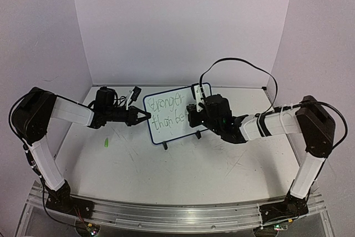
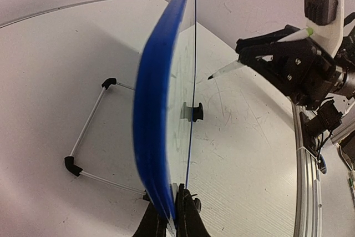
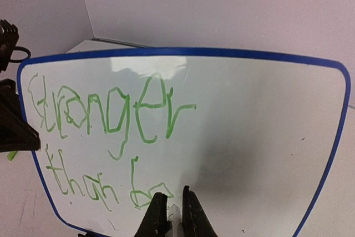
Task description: Write a sentence on the whiteboard
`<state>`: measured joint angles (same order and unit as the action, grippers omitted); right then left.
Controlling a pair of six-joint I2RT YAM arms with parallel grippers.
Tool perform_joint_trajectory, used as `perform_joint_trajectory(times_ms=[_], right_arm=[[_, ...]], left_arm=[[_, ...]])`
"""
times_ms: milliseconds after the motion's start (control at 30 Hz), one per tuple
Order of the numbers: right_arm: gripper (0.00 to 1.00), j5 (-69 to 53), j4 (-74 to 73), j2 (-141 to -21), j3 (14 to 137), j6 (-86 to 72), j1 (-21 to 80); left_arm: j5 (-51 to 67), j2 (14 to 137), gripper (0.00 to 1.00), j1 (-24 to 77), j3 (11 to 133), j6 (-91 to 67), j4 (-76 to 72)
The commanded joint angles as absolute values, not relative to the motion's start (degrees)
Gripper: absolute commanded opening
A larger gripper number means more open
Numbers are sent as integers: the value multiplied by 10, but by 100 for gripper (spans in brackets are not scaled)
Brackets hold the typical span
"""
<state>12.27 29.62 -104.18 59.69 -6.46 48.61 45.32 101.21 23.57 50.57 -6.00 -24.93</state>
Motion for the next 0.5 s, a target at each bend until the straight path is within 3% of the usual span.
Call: perform_joint_trajectory(times_ms=[0, 467], right_arm=[[0, 116, 324, -1016, 596, -64, 469], [0, 104, 313, -1039, 625, -26, 467]], left_arm=[[374, 1015, 0, 229, 513, -1, -212], [371, 1014, 0, 229, 511, -1, -211]])
